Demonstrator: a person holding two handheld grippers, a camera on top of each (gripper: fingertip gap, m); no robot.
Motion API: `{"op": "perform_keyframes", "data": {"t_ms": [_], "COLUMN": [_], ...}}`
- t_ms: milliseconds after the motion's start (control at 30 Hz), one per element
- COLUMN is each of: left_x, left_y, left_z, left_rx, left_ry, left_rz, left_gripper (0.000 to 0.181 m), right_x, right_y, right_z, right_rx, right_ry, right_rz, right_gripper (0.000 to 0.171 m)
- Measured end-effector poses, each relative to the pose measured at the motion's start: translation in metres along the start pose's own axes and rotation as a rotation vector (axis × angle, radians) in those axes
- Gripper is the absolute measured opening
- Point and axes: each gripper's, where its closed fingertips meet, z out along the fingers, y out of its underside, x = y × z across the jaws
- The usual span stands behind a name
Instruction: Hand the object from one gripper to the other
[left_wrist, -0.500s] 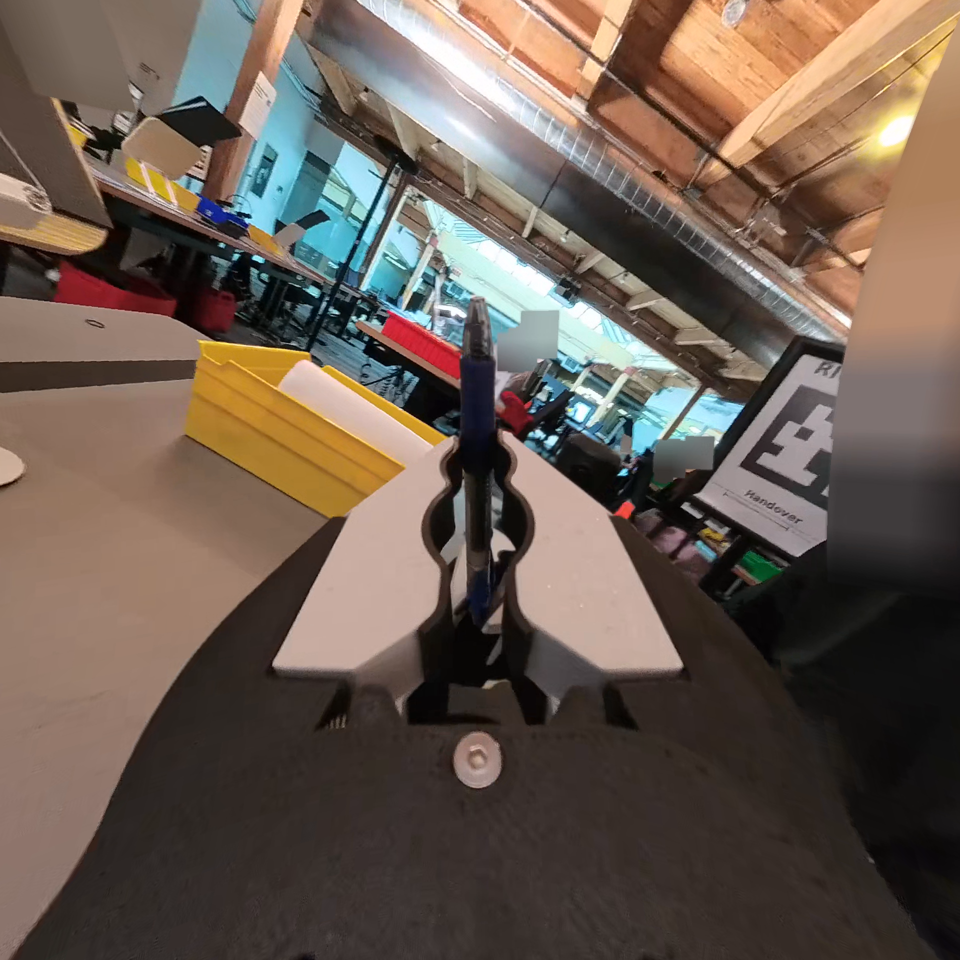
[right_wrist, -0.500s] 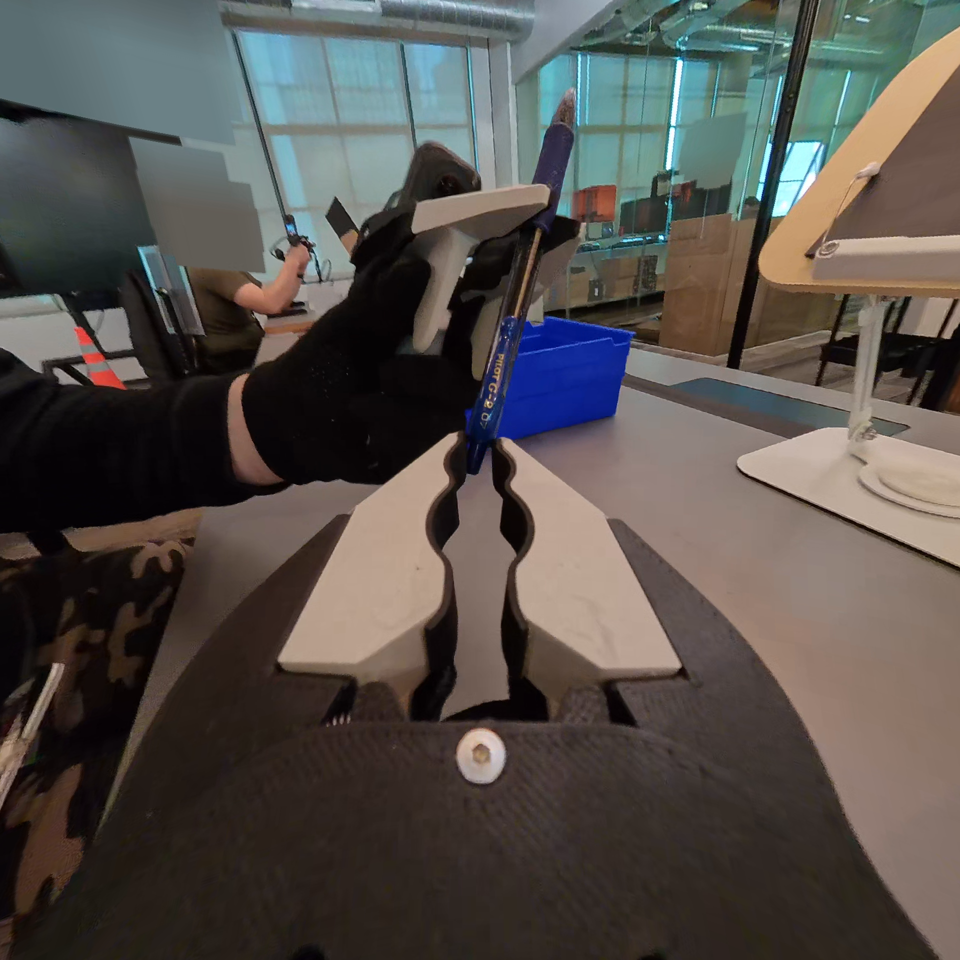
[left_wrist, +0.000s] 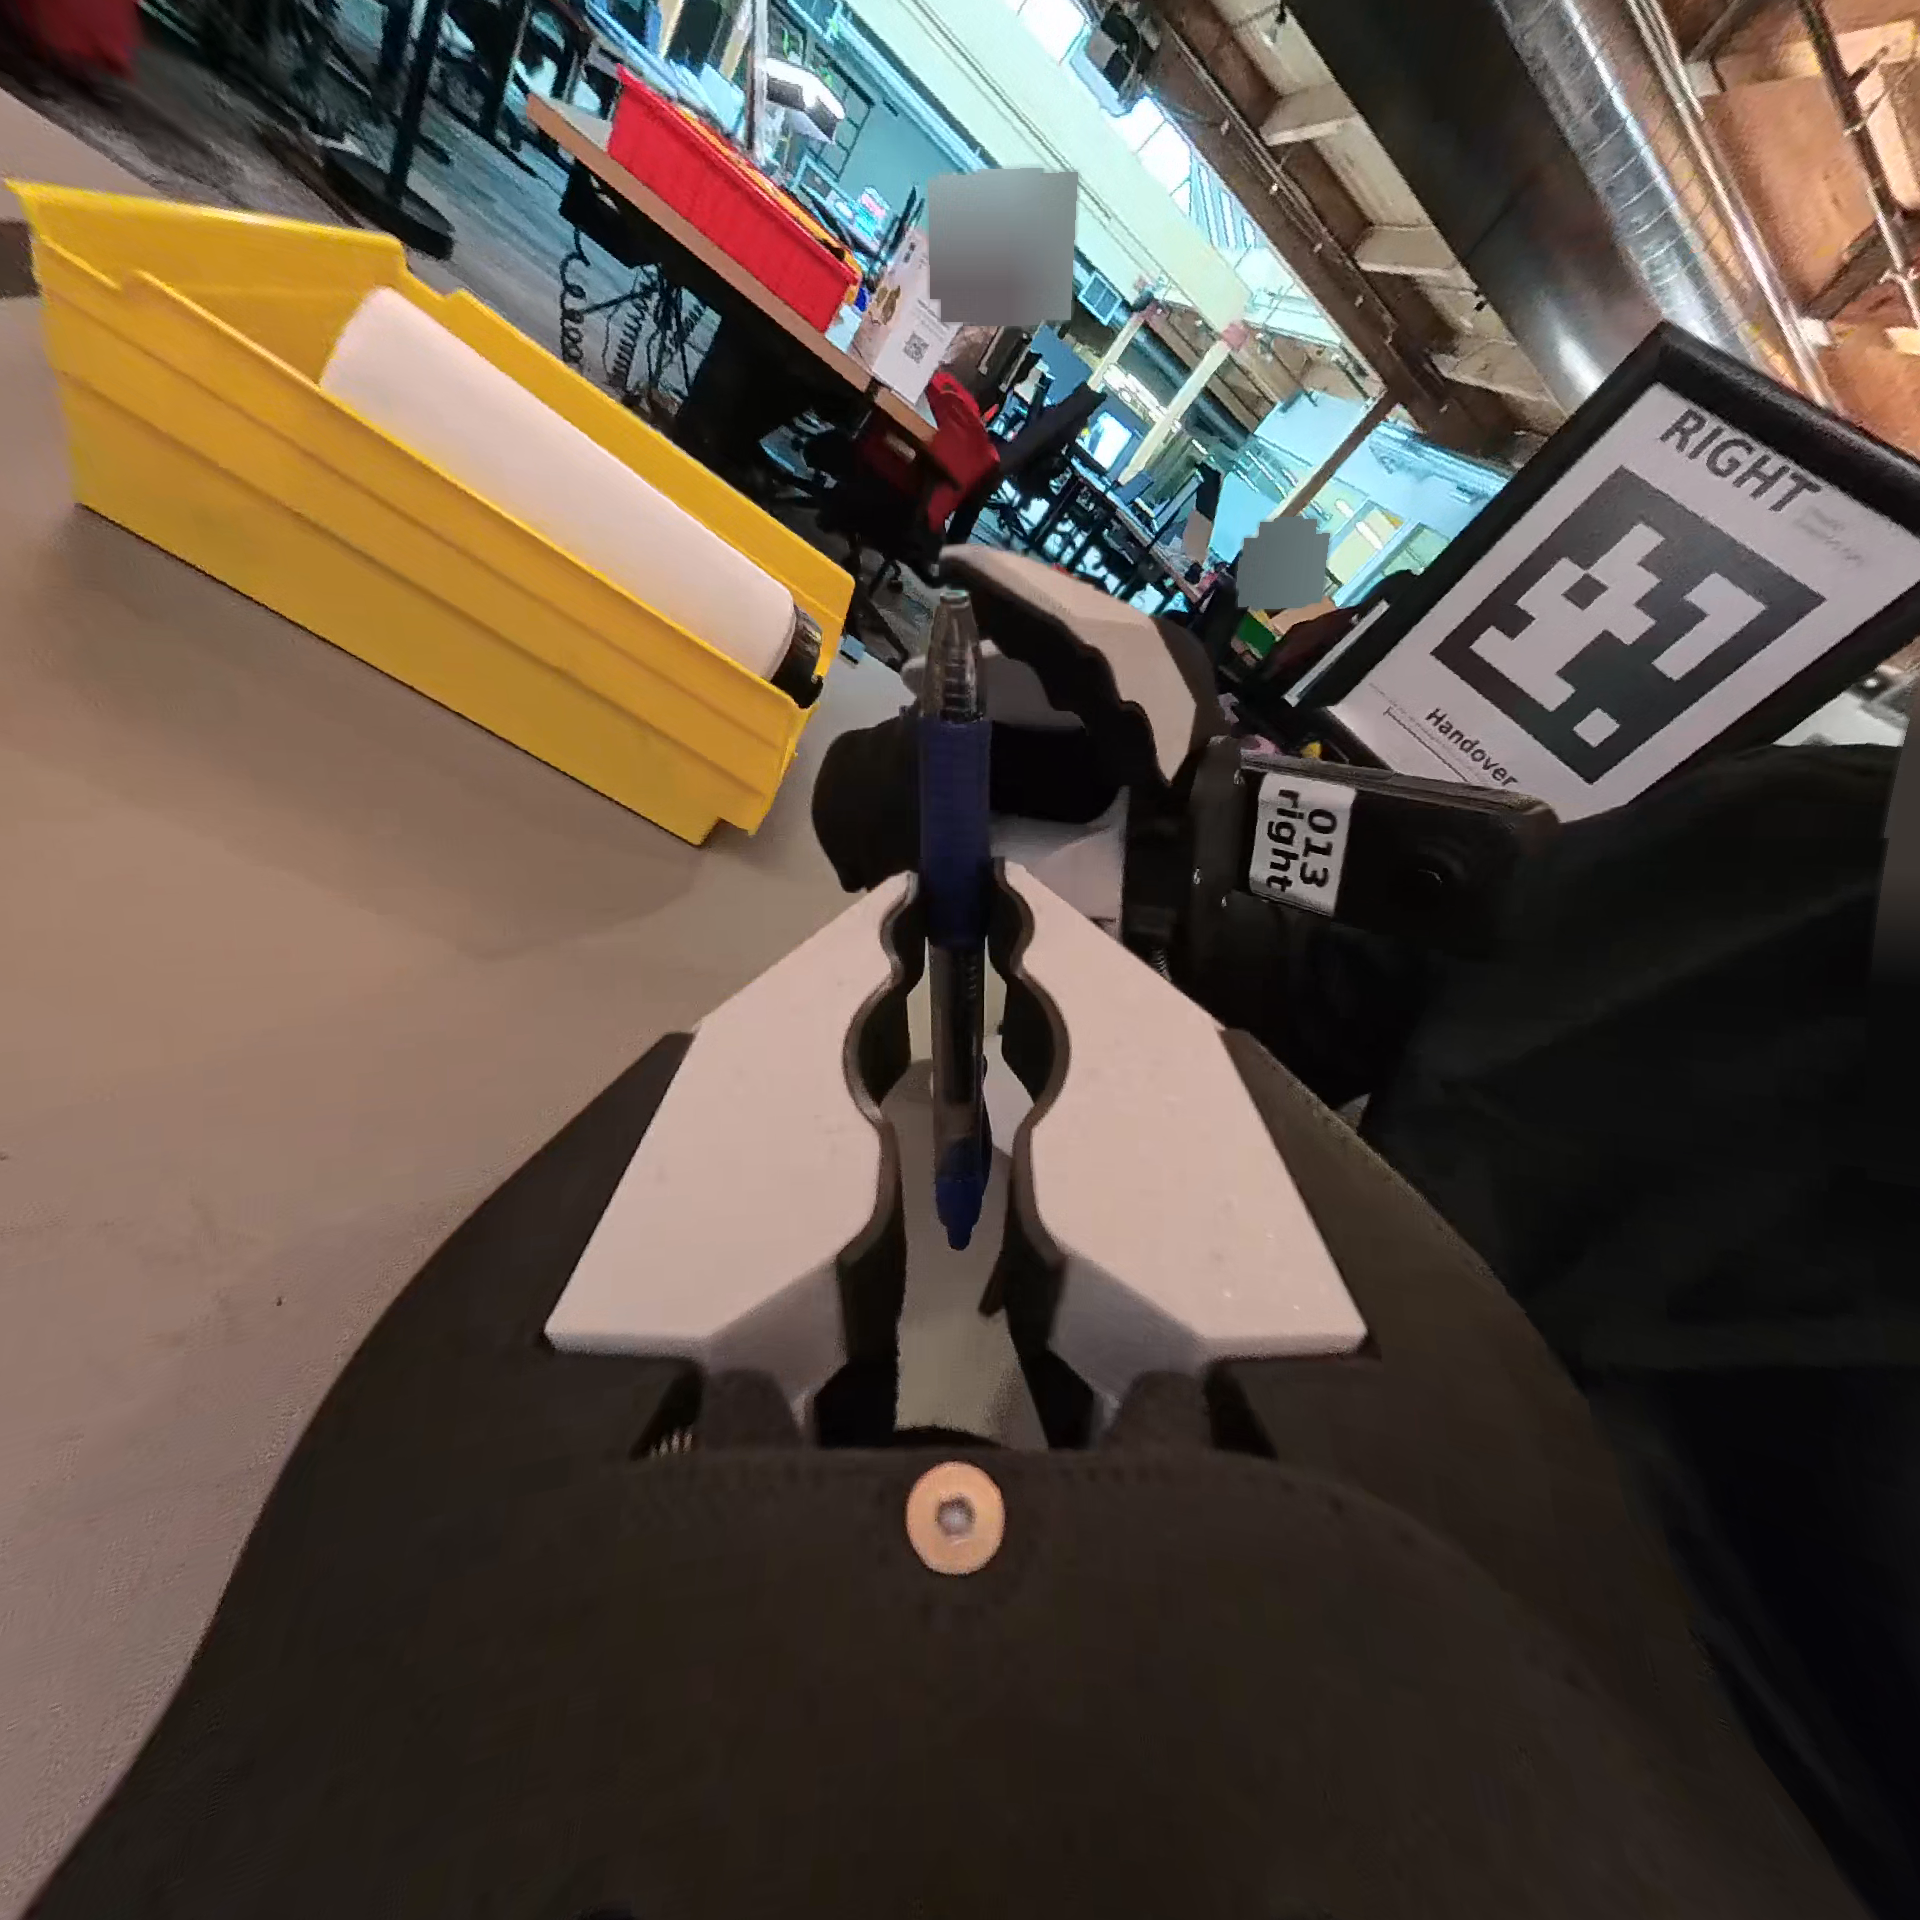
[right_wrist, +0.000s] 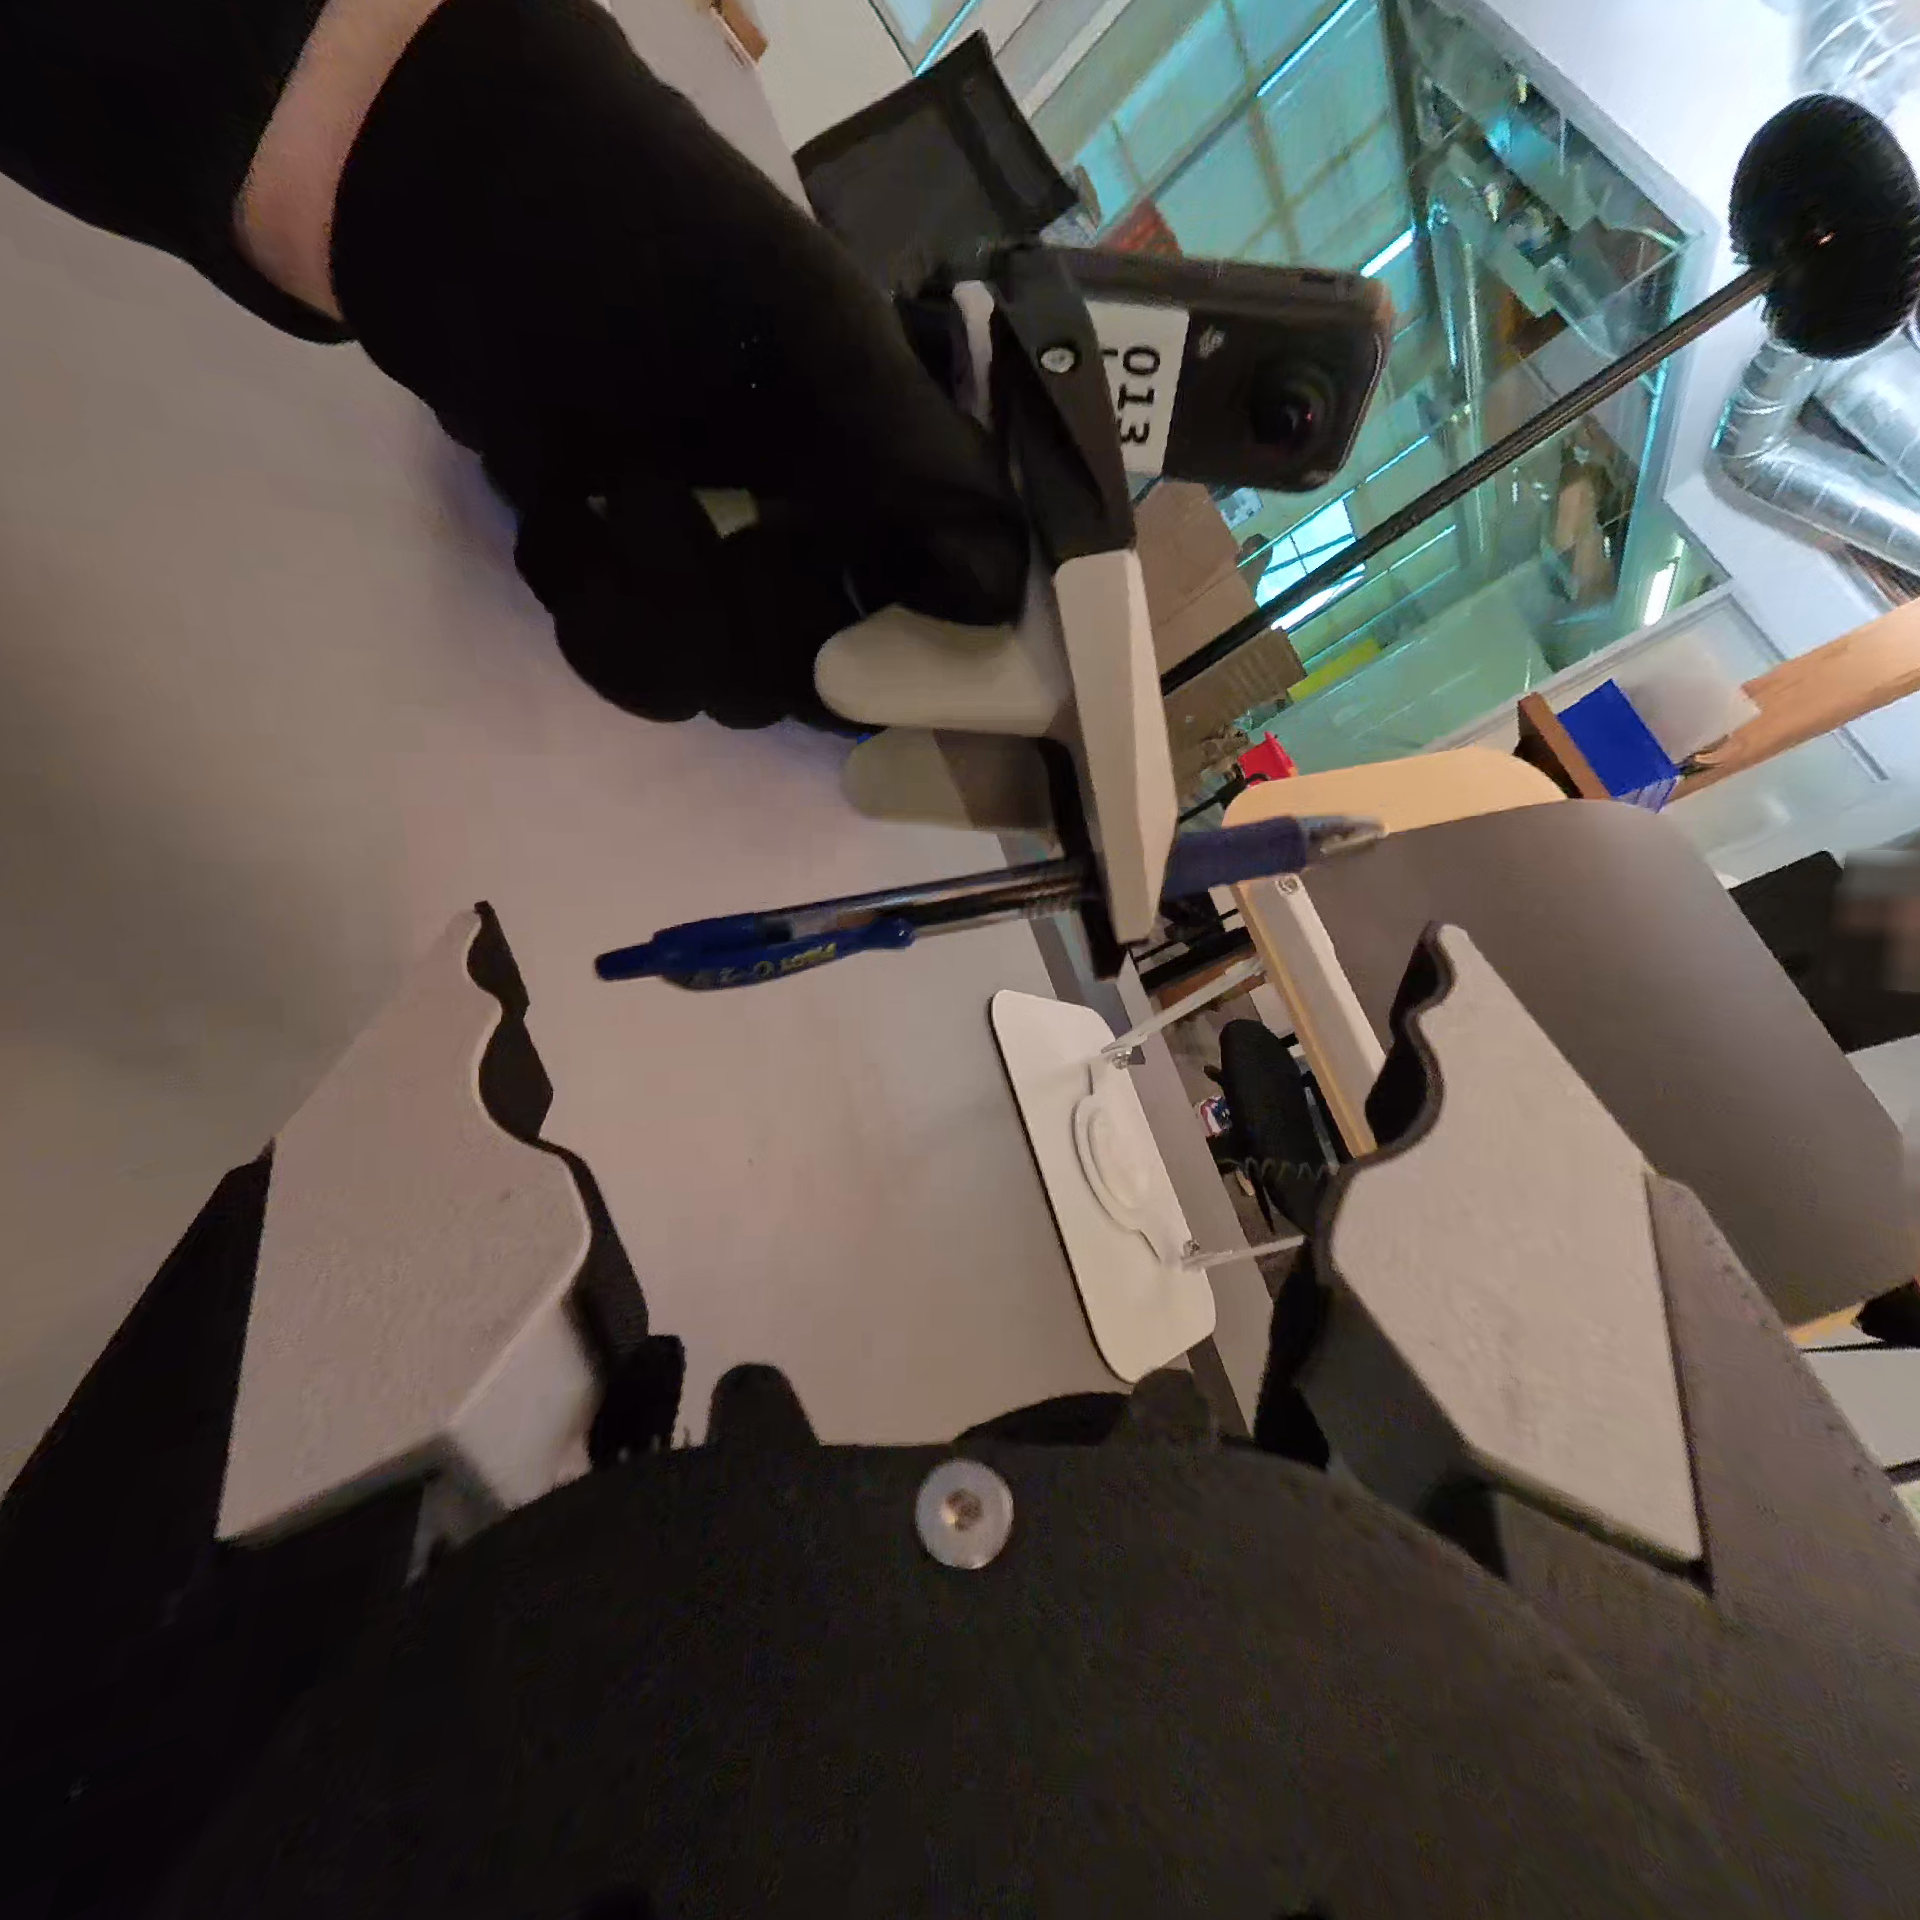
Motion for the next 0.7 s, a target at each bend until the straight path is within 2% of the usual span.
{"op": "perform_keyframes", "data": {"t_ms": [233,700], "left_x": [0.0,0.001], "left_y": [0.015,0.012], "left_z": [0.008,0.011], "left_rx": [-0.049,-0.035], "left_ry": [0.038,0.084], "left_rz": [-0.062,-0.091], "left_gripper": [0.009,0.008], "right_x": [-0.011,-0.007], "right_y": [0.009,0.009], "right_z": [0.01,0.009], "right_rx": [-0.047,-0.057], "right_ry": [-0.035,-0.013], "right_rz": [-0.093,-0.076], "right_gripper": [0.158,0.151]}}
